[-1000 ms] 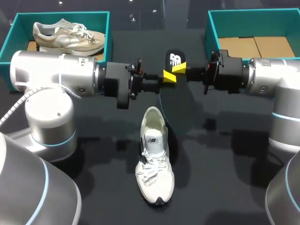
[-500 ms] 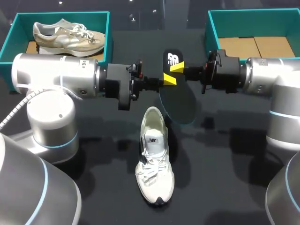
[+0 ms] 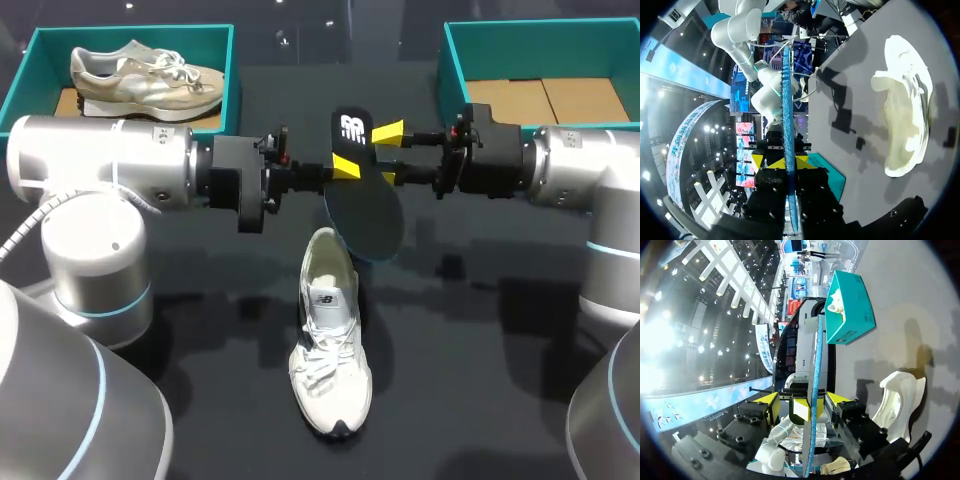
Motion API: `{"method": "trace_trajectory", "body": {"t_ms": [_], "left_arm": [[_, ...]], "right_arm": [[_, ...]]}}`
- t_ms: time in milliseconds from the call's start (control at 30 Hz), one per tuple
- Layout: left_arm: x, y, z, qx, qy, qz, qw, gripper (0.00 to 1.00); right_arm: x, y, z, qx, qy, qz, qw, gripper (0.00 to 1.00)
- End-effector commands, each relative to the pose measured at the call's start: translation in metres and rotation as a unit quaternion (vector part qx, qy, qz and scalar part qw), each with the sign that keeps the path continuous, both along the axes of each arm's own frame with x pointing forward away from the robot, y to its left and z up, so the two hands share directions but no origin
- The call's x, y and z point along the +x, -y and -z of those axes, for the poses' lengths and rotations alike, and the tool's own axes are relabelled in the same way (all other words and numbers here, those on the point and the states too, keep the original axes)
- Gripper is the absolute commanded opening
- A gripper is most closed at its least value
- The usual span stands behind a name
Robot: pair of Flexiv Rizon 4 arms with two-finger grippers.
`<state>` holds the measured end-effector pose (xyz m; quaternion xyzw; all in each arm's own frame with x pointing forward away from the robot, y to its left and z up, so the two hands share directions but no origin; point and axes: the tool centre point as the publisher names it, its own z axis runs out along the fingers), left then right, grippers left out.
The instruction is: Take the shoe out of the shoebox, open the shoe tongue, remove and reinsert the insole, then place the shoe into the shoebox
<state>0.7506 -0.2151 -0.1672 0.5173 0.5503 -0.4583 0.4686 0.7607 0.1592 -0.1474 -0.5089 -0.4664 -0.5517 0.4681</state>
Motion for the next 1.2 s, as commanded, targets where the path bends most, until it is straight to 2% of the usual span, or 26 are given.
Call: {"method": "trace_trajectory", "body": {"t_ms": [33, 233, 300, 333, 933, 1000, 1100, 1200], "left_arm": [[-0.008, -0.030, -0.005, 0.008, -0.012, 0.004, 1.000, 0.00], [-0.011, -0.046, -0.006, 0.008, -0.072, -0.006, 0.997, 0.00], [-0.006, -0.051, -0.006, 0.013, -0.166, -0.053, 0.985, 0.00], [0.000, -0.054, -0.005, 0.014, -0.246, -0.074, 0.966, 0.00], [0.000, -0.054, -0.005, 0.014, -0.246, -0.074, 0.966, 0.00], [-0.001, -0.050, -0.010, 0.034, -0.295, -0.079, 0.952, 0.00], [0.003, -0.049, -0.023, 0.049, -0.390, -0.089, 0.915, 0.00], [0.008, -0.051, -0.035, 0.061, -0.486, -0.089, 0.867, 0.00]], "right_arm": [[-0.012, 0.020, 0.000, -0.003, 0.004, -0.008, 1.000, 1.00], [-0.021, 0.034, 0.001, -0.005, 0.019, -0.007, 1.000, 1.00], [-0.022, 0.036, 0.001, -0.007, 0.021, -0.006, 1.000, 1.00], [-0.022, 0.036, 0.001, -0.007, 0.021, -0.006, 1.000, 1.00], [-0.022, 0.036, 0.001, -0.007, 0.021, -0.006, 1.000, 1.00], [-0.022, 0.036, 0.001, -0.007, 0.021, -0.006, 1.000, 1.00], [-0.022, 0.036, 0.001, -0.007, 0.021, -0.006, 1.000, 1.00], [-0.022, 0.036, 0.001, -0.007, 0.021, -0.006, 1.000, 1.00]]}}
